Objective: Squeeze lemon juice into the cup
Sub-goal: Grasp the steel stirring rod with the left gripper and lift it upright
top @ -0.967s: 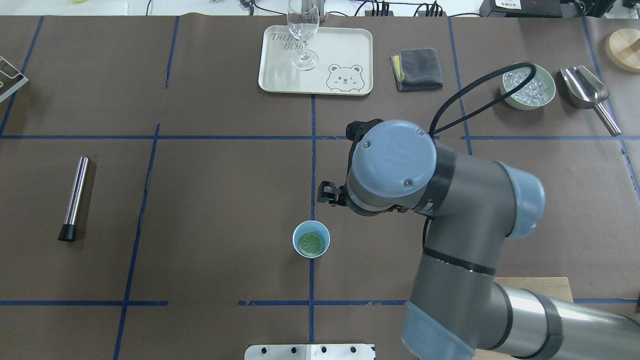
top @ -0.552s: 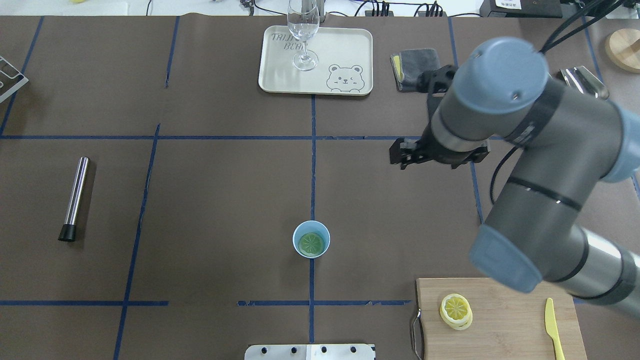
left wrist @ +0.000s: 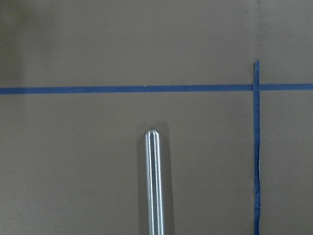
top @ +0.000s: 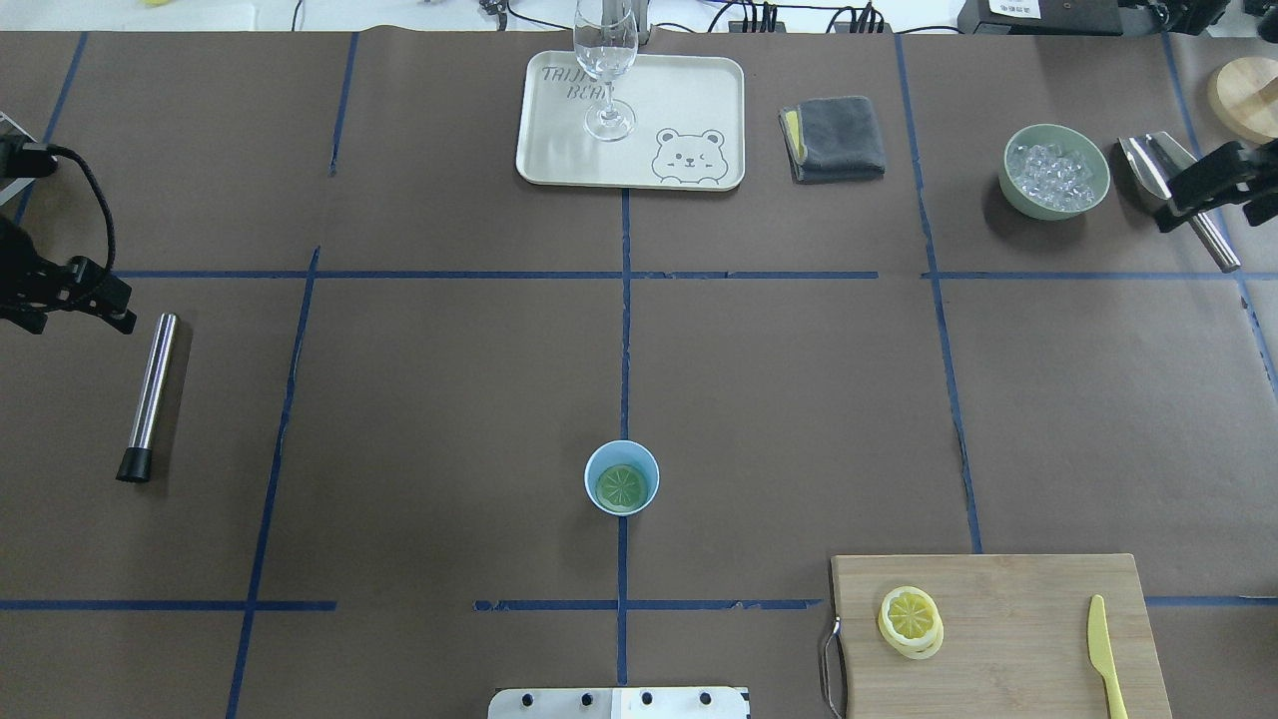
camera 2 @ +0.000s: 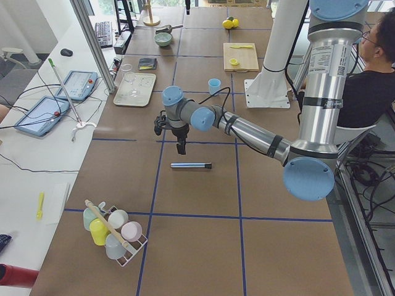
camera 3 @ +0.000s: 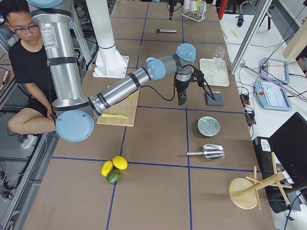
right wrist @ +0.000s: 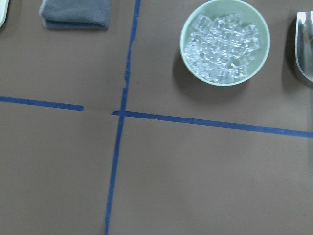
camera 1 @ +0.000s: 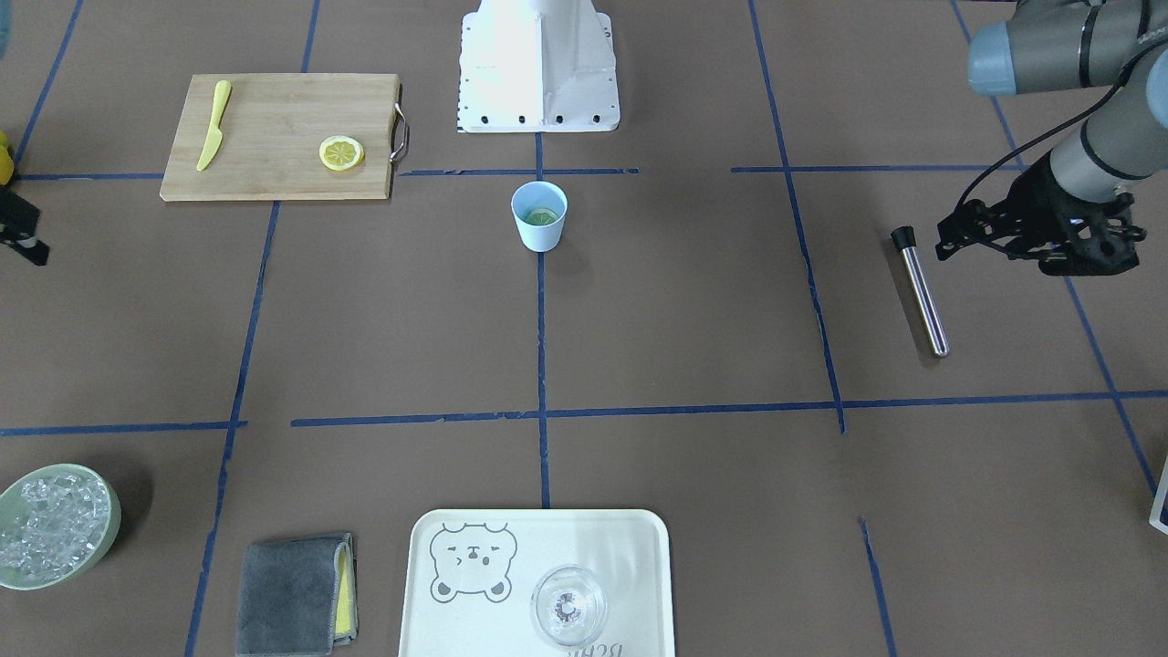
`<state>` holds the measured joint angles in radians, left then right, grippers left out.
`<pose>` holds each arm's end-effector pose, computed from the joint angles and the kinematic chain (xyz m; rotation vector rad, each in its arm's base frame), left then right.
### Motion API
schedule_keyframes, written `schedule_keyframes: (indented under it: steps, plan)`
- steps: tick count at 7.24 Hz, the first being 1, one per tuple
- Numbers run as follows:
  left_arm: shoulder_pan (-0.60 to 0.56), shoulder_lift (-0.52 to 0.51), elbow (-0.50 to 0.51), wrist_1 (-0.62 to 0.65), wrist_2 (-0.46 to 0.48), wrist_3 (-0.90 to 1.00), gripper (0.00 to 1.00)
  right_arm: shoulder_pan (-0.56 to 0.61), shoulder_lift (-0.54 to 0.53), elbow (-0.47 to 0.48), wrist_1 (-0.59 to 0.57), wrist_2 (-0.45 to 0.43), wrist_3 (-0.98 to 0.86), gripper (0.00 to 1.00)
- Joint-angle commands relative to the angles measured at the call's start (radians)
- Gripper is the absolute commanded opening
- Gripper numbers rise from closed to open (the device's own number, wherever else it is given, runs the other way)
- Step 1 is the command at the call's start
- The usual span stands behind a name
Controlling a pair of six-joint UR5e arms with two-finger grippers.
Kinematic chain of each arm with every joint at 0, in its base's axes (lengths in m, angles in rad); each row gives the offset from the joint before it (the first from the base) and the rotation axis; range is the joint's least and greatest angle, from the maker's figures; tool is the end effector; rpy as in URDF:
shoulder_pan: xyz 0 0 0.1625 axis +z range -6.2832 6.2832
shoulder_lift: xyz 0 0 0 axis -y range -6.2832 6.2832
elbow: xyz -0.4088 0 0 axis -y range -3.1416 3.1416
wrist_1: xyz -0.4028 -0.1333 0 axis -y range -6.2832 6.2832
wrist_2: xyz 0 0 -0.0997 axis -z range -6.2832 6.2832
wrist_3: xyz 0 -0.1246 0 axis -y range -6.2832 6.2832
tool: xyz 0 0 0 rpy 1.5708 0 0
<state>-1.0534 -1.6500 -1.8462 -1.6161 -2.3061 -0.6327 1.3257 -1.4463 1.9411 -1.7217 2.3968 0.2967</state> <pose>0.2228 -0.4921 0.4765 -0.0741 0.8155 0.0382 -0.0876 -0.5219 0.4228 0.0934 -0.8741 -0.0938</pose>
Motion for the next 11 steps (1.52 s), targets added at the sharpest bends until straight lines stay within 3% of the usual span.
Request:
schedule_keyframes:
  steps: [1,6,9,11]
  plan:
    - [0.071,-0.014,0.129,-0.133,-0.004,-0.079,1.00,0.139,-0.086,-0.112,0.117,0.100,-0.129,1.00]
    - [0.072,-0.097,0.290,-0.156,-0.003,-0.064,1.00,0.145,-0.088,-0.122,0.117,0.094,-0.134,1.00]
    - [0.073,-0.093,0.375,-0.243,0.001,-0.064,1.00,0.147,-0.085,-0.113,0.117,0.094,-0.134,1.00]
    - [0.073,-0.090,0.366,-0.243,-0.003,-0.065,1.00,0.153,-0.082,-0.111,0.117,0.094,-0.134,1.00]
